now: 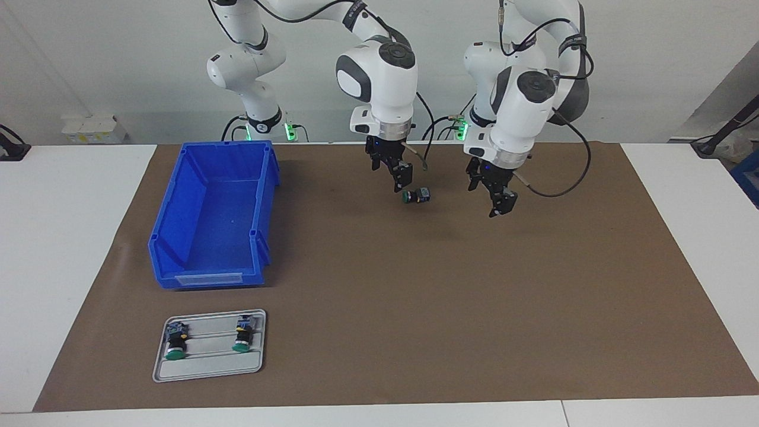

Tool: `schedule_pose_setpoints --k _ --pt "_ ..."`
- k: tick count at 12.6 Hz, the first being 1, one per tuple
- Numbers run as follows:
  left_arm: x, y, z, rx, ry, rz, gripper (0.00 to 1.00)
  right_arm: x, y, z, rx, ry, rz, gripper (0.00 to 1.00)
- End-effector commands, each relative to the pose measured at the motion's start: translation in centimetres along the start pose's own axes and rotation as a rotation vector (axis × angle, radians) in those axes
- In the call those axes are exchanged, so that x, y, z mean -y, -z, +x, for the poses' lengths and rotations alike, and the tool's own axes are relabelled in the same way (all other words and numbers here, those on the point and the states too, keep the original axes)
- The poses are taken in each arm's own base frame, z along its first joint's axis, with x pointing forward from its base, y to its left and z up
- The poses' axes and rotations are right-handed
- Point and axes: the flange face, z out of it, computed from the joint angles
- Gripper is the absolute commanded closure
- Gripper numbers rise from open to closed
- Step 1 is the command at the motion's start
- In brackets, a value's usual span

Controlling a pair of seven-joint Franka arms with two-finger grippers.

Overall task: Place and press button with both arms
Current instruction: 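Carry the button to mid-table with the right gripper while the left gripper approaches, then release the button and withdraw the right gripper while the left gripper hovers, then lower the left gripper over the green button on the table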

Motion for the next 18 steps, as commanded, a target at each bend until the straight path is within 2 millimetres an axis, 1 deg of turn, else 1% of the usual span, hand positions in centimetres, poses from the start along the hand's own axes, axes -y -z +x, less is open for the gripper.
schedule_pose_setpoints --k 1,2,3,5,7,8,10,11,13,15,16,17,18 --pt "-3.5 -1.6 1.9 -0.021 0.013 0.011 0.00 -3.1 3.7 5.1 0.055 0.138 0.023 0.00" --pt "-4.7 -2.7 2.5 -0.030 0.012 0.019 0.00 -4.3 5.2 7.3 0.065 0.219 0.026 0.00" --pt "-5.6 -3.7 2.5 -0.035 0.013 0.024 0.00 -5.4 6.0 9.4 0.068 0.290 0.012 0.00" --pt "-7.2 -4.6 3.5 -0.045 0.011 0.030 0.00 -7.2 7.9 14.0 0.056 0.376 0.035 0.00" --pt "-9.1 -5.7 4.0 -0.033 0.014 0.017 0.00 -8.6 9.7 17.9 0.052 0.466 0.040 0.00" --pt "-9.6 -6.0 4.4 -0.045 0.035 0.024 0.00 -9.2 10.9 19.9 0.050 0.509 0.042 0.00" --pt "-11.4 -6.9 4.9 -0.042 0.051 0.019 0.00 -10.2 13.2 23.0 0.043 0.598 0.048 0.00" --pt "-12.3 -7.9 5.3 -0.031 0.058 0.011 0.00 -11.0 13.8 24.7 0.033 0.620 0.057 0.00" --pt "-14.1 -10.1 5.5 -0.041 0.076 0.015 0.01 -11.9 15.4 26.9 0.006 0.645 0.080 0.00" --pt "-14.6 -11.9 5.7 -0.028 0.072 0.007 0.01 -12.2 16.6 28.9 0.011 0.686 0.071 0.00" --pt "-15.0 -12.9 5.7 -0.011 0.068 -0.003 0.02 -12.5 16.8 30.0 0.014 0.722 0.066 0.00" --pt "-15.1 -13.7 5.6 -0.004 0.072 -0.007 0.04 -12.6 16.7 30.3 0.007 0.754 0.056 0.00" --pt "-15.2 -14.3 5.6 -0.022 0.076 0.004 0.04 -12.7 16.7 30.4 0.004 0.765 0.052 0.00"
